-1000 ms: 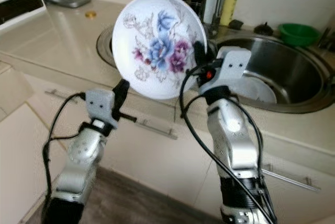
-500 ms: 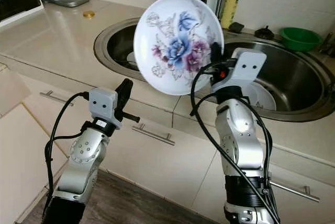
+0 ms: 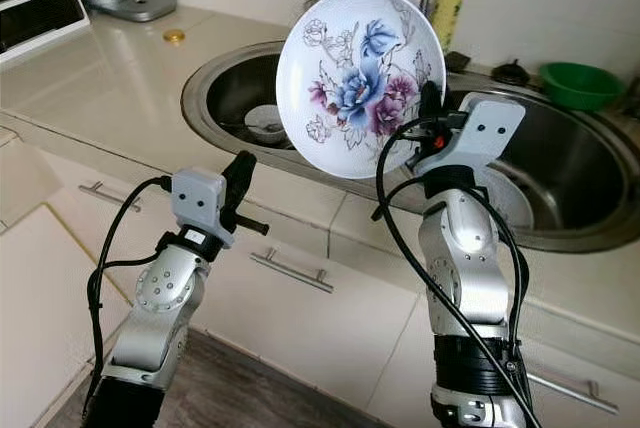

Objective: Kitchen organization

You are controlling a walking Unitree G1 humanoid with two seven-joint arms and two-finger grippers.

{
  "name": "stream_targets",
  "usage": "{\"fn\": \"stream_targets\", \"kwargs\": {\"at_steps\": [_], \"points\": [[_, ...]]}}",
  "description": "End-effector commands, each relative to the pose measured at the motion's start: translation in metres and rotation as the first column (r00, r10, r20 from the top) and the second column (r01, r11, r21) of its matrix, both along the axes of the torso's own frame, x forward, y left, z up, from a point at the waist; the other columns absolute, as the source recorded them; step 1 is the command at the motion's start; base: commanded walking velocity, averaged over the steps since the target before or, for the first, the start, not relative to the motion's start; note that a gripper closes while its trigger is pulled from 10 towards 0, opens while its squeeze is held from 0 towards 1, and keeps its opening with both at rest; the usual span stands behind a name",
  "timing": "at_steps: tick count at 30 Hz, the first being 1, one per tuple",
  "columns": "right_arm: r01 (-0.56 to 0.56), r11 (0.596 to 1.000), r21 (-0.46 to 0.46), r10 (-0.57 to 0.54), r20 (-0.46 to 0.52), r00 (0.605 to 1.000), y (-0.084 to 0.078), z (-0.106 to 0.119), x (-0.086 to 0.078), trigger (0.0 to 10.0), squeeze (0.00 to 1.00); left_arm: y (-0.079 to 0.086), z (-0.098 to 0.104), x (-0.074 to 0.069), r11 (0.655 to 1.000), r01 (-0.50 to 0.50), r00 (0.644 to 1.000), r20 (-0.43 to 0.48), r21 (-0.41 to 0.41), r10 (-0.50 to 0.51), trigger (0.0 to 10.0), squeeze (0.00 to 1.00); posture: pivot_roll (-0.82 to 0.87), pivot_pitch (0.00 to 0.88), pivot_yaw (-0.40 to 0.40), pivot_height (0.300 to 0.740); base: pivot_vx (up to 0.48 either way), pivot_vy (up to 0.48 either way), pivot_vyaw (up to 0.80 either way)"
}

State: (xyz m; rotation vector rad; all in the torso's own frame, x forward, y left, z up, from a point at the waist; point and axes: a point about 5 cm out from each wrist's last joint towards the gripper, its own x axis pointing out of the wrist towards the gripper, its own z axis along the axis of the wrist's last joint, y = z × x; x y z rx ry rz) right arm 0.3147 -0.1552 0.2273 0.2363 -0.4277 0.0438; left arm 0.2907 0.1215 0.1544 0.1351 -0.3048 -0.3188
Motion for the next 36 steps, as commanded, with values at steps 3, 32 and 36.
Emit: {"fn": "stream_targets", "kwargs": {"at_steps": [3,32,36], "points": [[0.014,1.0,0.009,-0.014,0.032,0.999,-0.002,0.007,0.0,0.0,0.0,-0.002,0.002,0.001,1.0,0.01,1.0,0.005,-0.002,-0.01,10.0,0.0,0.14,0.0,-0.045,0.74,0.33,0.0,0.0],[0.209,0.976,-0.06,-0.217,-0.209,0.954,-0.03,-0.029,0.013,0.0,0.0,-0.006,0.0,0.0,1.0,0.028,1.0,-0.008,-0.004,-0.029,10.0,0.0,0.13,0.0,-0.049,0.74,0.044,0.0,-0.41],[0.155,0.979,-0.132,-0.189,-0.307,0.933,-0.023,-0.043,0.017,0.0,0.0,-0.006,0.0,0.0,1.0,0.028,1.0,-0.008,-0.004,-0.028,10.0,0.0,0.13,0.0,-0.05,0.74,0.0,0.0,0.0]]}}
